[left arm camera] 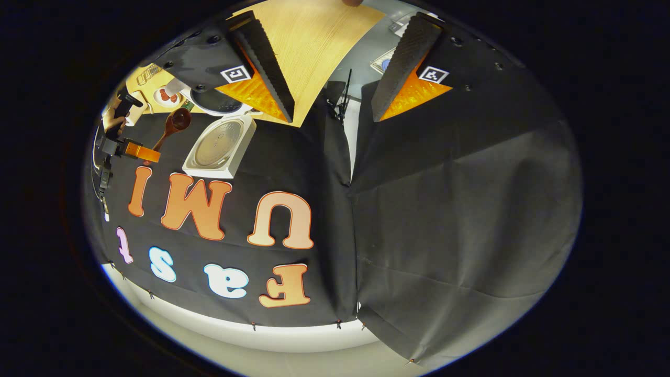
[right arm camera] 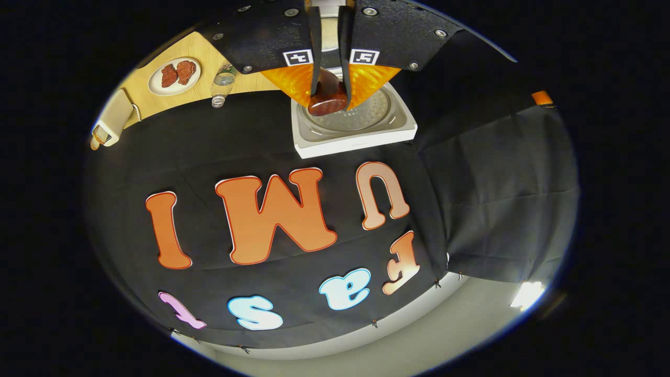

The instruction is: Close the left gripper, press the button to open the rice cooker; take a wooden spoon from the chopstick holder with the right hand, scoop a spoonful of rice and pour it into the rice cooker, then put the wooden spoon back into the chopstick holder.

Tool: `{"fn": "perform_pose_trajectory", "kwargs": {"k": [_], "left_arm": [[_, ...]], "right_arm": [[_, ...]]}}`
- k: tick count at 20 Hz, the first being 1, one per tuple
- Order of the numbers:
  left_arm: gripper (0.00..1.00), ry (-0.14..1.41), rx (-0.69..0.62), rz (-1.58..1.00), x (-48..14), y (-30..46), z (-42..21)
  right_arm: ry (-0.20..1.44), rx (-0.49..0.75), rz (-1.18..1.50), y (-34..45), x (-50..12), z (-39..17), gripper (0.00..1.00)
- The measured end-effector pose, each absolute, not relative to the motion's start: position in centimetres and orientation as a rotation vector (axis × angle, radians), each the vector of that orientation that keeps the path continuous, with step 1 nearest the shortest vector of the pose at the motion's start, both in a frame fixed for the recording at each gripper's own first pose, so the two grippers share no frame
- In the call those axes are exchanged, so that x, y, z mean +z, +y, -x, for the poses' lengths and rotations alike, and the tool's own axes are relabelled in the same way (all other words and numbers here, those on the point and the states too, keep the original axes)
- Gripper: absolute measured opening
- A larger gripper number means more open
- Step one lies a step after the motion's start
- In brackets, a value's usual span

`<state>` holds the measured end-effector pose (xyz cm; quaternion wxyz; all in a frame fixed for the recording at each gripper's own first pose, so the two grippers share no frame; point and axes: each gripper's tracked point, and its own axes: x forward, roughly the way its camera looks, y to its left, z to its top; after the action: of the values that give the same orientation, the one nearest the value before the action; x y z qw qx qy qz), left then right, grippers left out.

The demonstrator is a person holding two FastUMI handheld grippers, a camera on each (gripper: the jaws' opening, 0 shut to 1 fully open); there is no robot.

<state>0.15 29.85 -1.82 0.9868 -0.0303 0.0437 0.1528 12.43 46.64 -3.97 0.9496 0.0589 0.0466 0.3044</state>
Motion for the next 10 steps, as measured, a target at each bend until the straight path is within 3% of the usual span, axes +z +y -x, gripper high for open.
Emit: {"fn": "perform_pose_trajectory", "kwargs": {"k": [10], "left_arm": [[1.0, 0.058, 0.259, 0.044, -0.2, 23.6, -1.2]], "right_arm": [[0.087, 0.502, -0.196, 35.3, -2.8, -13.7, 0.12]]}}
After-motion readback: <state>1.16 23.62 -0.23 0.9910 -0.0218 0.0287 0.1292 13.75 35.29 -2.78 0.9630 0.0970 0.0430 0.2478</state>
